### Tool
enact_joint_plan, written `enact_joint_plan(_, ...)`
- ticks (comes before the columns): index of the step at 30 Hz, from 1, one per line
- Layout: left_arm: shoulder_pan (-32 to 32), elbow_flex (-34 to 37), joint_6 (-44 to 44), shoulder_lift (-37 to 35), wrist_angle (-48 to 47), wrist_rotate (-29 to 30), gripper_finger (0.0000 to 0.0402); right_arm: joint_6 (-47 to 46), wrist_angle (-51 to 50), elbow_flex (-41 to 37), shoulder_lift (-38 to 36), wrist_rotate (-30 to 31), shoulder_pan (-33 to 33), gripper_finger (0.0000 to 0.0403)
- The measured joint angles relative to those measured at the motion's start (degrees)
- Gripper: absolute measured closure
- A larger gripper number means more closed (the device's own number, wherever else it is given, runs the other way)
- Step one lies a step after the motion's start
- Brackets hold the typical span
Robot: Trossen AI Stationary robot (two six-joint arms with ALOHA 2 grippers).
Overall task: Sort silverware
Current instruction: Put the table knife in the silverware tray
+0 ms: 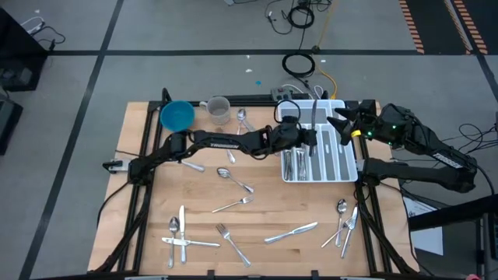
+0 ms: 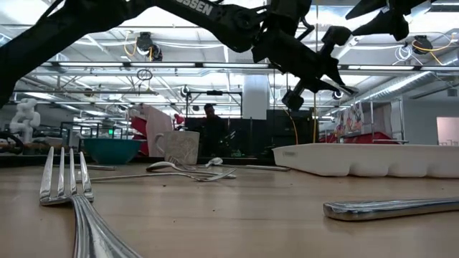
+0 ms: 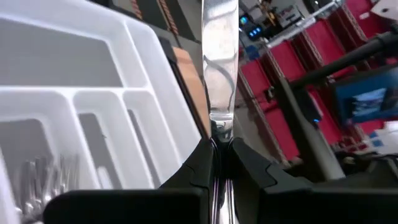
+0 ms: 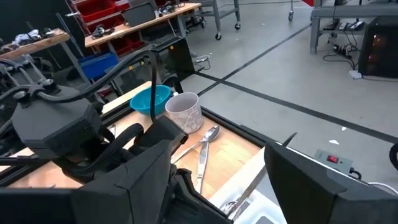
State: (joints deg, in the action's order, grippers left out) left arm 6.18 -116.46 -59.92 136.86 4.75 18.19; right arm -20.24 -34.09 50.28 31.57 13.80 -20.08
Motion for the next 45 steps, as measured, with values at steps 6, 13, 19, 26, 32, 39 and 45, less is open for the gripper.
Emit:
enact_joint_plan(6,-0.79,-0.03,-1.38,1.17,1.99,1.92,0.0368,0.57,0.0,0.0,0.0,0.04,0.0,0.0152)
enact_joint_plan(13,-1.39,-2.09,-7.22,5.7,1.55,0.27,0.0368,0.57,-1.38,0.0,0.21,0.13,0.02,0.0152)
enact_joint_plan(19,-1.37,-13.0,-6.74,11.69,-2.22,-0.84,0.0368,0.57,-1.46,0.0,0.5,-0.04,0.02,0.0152)
enact_joint_plan(26,-1.49,-18.08,-10.28,15.81,-9.17,-3.16,0.0368,1.44,-2.34,0.0,0.54,-0.17,0.01,0.0152)
enact_joint_plan(32,-1.44,-18.1,-10.09,15.78,-12.0,-2.41,0.0368,2.11,-2.58,-0.02,0.57,-0.17,0.02,0.0152)
enact_joint_plan(39,-1.44,-18.12,-10.5,16.56,-10.85,-0.65,0.0368,2.74,-2.58,-0.02,0.57,-0.25,0.02,0.0152)
enact_joint_plan(45,-1.51,-18.1,-13.26,17.88,-11.01,-1.61,0.0368,3.18,-2.63,-0.02,0.57,-0.31,0.02,0.0152)
